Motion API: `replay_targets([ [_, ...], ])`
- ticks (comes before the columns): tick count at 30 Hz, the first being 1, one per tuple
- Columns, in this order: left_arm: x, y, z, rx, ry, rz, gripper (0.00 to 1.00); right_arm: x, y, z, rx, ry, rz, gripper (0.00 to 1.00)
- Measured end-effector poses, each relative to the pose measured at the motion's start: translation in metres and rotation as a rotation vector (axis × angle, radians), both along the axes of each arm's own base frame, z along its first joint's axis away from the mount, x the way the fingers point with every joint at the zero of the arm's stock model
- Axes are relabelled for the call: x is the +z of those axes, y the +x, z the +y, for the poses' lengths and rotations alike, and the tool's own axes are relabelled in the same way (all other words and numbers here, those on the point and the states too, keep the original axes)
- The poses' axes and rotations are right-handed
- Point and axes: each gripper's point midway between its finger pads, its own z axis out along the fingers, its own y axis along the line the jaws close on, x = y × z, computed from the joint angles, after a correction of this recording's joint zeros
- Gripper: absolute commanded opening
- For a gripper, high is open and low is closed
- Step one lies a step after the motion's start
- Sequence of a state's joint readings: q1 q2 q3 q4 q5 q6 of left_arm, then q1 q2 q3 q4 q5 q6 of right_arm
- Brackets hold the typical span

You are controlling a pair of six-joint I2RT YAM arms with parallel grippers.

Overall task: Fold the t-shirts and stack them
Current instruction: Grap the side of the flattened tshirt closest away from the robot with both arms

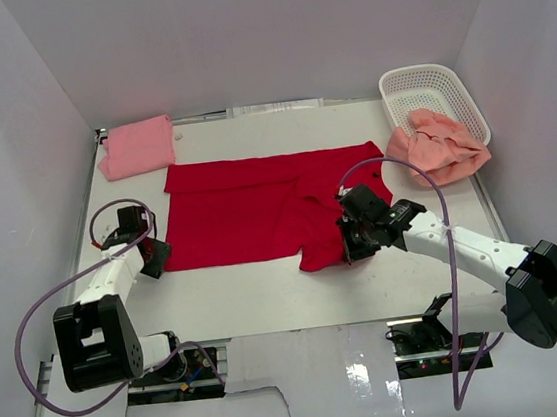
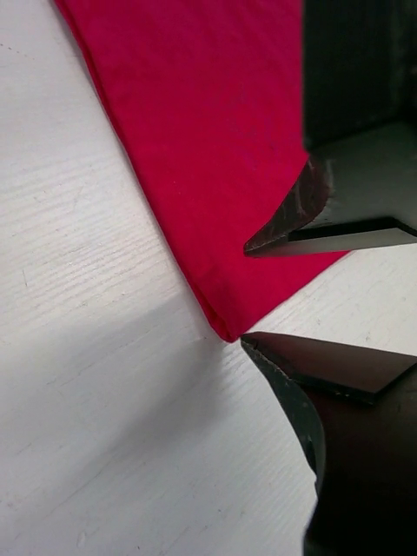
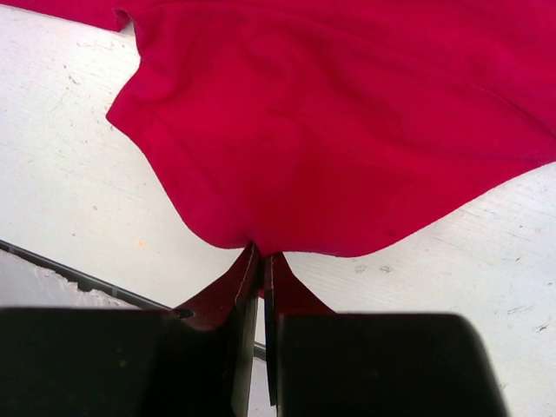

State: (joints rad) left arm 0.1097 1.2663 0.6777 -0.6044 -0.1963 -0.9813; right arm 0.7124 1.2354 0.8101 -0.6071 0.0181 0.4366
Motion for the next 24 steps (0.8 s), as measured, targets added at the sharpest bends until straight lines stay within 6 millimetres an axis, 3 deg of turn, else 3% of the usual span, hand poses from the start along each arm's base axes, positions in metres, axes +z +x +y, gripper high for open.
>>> replay_targets([
  [6, -0.018, -0.001, -0.004, -0.001, -0.034, 0.04, 0.52, -0.001, 0.0, -0.003, -0.005, -0.001, 0.002, 0.08],
  [11, -0.018, 0.006, -0.005, 0.003, -0.049, 0.011, 0.52, 0.0, 0.0, -0.003, -0.008, 0.005, 0.003, 0.08],
  [13, -0.018, 0.007, -0.005, 0.005, -0.052, -0.004, 0.44, 0.0, -0.001, -0.001, -0.003, 0.013, 0.007, 0.08],
  [14, -0.018, 0.007, -0.004, 0.01, -0.052, -0.009, 0.33, 0.001, -0.002, -0.001, -0.001, 0.016, 0.009, 0.08],
  [16, -0.02, 0.007, -0.003, 0.015, -0.054, -0.017, 0.27, 0.001, -0.002, 0.0, 0.001, 0.019, 0.01, 0.08],
  [24, -0.02, 0.006, 0.0, 0.037, -0.072, -0.034, 0.21, 0.004, -0.002, -0.001, -0.001, 0.031, 0.004, 0.08],
])
